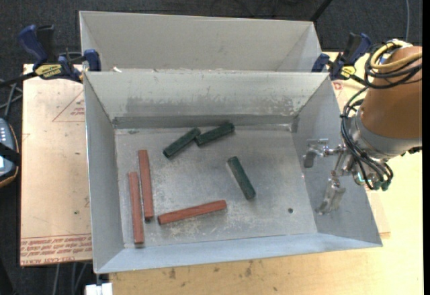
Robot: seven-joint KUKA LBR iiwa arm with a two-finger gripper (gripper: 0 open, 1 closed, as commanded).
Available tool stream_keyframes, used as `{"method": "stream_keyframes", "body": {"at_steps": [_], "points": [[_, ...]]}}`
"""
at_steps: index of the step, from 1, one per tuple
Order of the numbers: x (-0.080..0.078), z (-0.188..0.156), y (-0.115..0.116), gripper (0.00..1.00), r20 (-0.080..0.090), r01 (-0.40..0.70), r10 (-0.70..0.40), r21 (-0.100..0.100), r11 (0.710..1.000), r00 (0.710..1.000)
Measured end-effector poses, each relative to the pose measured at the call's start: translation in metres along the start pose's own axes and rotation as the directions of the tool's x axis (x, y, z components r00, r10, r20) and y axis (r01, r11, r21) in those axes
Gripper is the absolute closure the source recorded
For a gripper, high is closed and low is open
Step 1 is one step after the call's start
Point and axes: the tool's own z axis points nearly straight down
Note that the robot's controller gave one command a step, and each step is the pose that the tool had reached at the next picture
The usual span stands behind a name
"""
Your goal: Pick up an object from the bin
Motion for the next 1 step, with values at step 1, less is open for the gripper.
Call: {"method": "stream_keyframes", "body": {"at_steps": [1], "points": [[-0.0016,-0.0039,0.0005,0.0,0.008,0.003,-0.003,0.001,1.0,1.0]]}}
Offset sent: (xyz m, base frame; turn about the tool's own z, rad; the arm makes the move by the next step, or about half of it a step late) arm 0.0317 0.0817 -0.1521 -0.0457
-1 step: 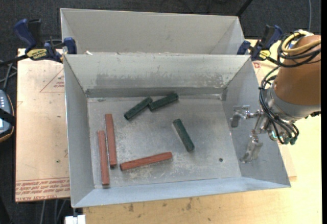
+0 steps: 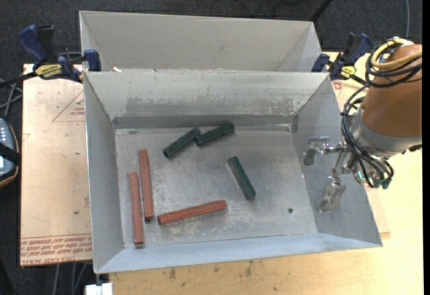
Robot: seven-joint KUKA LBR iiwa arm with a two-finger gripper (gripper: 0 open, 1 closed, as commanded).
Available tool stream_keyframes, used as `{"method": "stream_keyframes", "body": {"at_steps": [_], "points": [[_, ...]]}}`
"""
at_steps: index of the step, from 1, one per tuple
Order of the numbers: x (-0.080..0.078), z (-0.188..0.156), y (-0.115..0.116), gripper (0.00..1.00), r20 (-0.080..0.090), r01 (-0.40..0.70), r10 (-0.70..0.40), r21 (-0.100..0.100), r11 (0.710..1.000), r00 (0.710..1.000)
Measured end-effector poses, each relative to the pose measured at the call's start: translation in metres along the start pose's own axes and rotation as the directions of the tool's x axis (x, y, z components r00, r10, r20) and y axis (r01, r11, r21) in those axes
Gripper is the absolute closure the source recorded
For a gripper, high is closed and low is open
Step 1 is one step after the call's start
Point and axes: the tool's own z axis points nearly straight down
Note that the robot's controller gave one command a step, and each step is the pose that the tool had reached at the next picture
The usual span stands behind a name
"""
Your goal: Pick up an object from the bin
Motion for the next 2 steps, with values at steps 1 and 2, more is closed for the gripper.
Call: {"method": "stream_keyframes", "body": {"at_steps": [1,2], "points": [[-0.012,0.053,0.028,0.0,0.008,0.014,-0.014,0.001,1.0,1.0],[-0.018,0.122,0.038,0.0,0.005,-0.063,0.063,-0.001,0.998,0.998]]}}
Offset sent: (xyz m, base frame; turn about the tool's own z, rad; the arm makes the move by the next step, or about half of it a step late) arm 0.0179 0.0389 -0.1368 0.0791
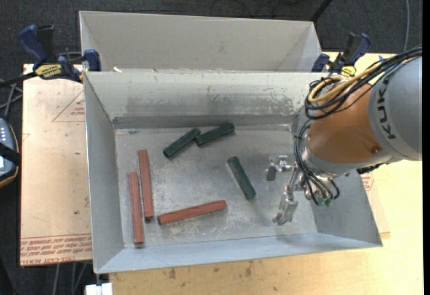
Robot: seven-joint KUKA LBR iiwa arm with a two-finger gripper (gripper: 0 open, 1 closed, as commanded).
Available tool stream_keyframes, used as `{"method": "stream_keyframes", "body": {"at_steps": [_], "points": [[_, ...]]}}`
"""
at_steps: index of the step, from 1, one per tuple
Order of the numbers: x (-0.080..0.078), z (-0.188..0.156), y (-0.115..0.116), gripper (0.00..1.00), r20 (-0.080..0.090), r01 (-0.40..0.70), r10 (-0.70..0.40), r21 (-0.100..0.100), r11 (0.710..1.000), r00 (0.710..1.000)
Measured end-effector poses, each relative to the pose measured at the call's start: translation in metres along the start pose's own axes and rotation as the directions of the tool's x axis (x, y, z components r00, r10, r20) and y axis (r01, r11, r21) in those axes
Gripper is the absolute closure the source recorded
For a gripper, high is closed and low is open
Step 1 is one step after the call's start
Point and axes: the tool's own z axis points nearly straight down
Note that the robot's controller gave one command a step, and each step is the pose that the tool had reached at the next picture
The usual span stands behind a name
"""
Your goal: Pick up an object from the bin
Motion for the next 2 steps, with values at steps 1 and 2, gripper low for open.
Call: {"method": "stream_keyframes", "body": {"at_steps": [1,2], "points": [[-0.052,0.006,0.03,0.0,-0.009,0.08,-0.08,0.0,0.997,0.997],[-0.074,0.007,0.043,0.0,0.002,0.131,-0.131,0.0,0.991,0.991]]}}
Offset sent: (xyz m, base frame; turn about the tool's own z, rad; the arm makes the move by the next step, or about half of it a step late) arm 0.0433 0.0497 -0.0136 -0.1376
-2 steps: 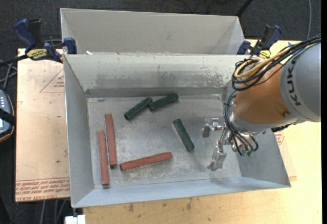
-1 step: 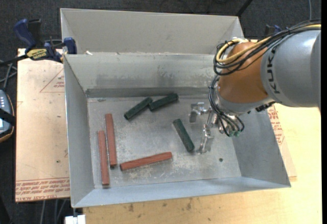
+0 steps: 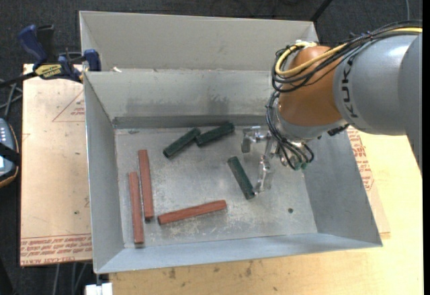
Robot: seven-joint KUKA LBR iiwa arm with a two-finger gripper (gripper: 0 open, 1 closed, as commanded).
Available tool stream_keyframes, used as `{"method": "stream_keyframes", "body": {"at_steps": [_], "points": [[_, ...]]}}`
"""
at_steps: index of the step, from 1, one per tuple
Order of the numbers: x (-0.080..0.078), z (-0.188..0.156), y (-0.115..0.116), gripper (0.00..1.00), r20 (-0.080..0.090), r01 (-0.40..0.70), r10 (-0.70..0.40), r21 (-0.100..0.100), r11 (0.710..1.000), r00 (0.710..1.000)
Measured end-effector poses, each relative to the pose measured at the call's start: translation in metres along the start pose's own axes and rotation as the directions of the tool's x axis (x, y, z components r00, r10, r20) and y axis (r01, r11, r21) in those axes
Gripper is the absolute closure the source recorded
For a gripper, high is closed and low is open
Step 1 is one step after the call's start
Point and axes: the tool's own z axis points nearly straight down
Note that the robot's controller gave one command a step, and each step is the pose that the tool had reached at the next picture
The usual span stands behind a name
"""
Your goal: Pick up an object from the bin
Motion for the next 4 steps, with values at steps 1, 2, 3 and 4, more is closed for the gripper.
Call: {"method": "stream_keyframes", "body": {"at_steps": [1,2,3,4], "points": [[-0.004,0.023,0.049,1.0,0.0,-0.34,0.34,-0.002,0.941,0.941],[-0.001,0.026,0.048,0.0,-0.004,-0.34,0.34,0.002,0.94,0.94],[-0.001,0.026,0.048,0.0,-0.004,-0.34,0.34,0.002,0.94,0.94],[0.045,0.015,0.062,0.0,-0.006,-0.325,0.325,0.003,0.946,0.946]]}}
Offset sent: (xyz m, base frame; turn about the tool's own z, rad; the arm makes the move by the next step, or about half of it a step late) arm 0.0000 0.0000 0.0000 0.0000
